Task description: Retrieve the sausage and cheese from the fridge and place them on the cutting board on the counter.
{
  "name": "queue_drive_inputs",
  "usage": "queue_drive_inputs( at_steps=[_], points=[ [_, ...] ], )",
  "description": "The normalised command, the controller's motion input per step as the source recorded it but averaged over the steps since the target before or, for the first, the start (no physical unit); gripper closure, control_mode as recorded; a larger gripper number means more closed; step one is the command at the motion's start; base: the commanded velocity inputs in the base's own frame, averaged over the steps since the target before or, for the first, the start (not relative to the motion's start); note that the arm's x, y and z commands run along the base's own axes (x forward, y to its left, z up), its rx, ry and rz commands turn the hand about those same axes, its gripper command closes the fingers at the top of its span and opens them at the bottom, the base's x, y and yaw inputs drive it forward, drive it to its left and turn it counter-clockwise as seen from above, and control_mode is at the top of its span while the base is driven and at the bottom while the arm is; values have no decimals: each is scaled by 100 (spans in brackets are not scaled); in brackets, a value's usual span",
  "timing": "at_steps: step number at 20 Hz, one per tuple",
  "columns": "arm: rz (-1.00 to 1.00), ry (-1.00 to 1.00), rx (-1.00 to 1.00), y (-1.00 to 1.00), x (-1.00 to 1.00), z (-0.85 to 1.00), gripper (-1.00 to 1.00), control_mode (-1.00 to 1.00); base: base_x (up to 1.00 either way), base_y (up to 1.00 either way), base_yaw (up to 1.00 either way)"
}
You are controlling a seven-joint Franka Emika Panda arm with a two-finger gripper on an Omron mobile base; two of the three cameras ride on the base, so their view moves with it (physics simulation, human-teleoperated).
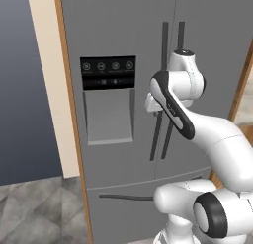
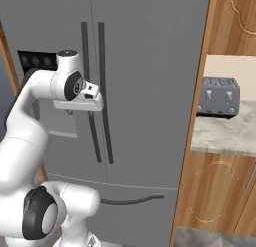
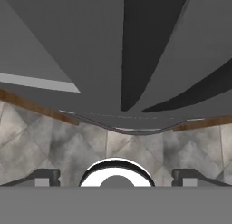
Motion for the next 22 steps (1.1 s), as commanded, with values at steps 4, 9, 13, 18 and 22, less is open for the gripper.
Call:
queue_drive_inputs(
  at_steps=[4, 9, 13, 18, 22],
  points=[
    [0, 0, 0, 0, 0, 0, -100, 100, -100, -57, -6],
    [0, 0, 0, 0, 0, 0, -100, 100, -100, -19, -4],
    [0, 0, 0, 0, 0, 0, -100, 100, -88, -23, -7],
    [-4, -16, -4, -3, -18, 9, -100, -100, -44, -12, -9],
    [-15, -66, -11, -35, -89, 56, -100, -100, 0, 0, 0]
  ],
)
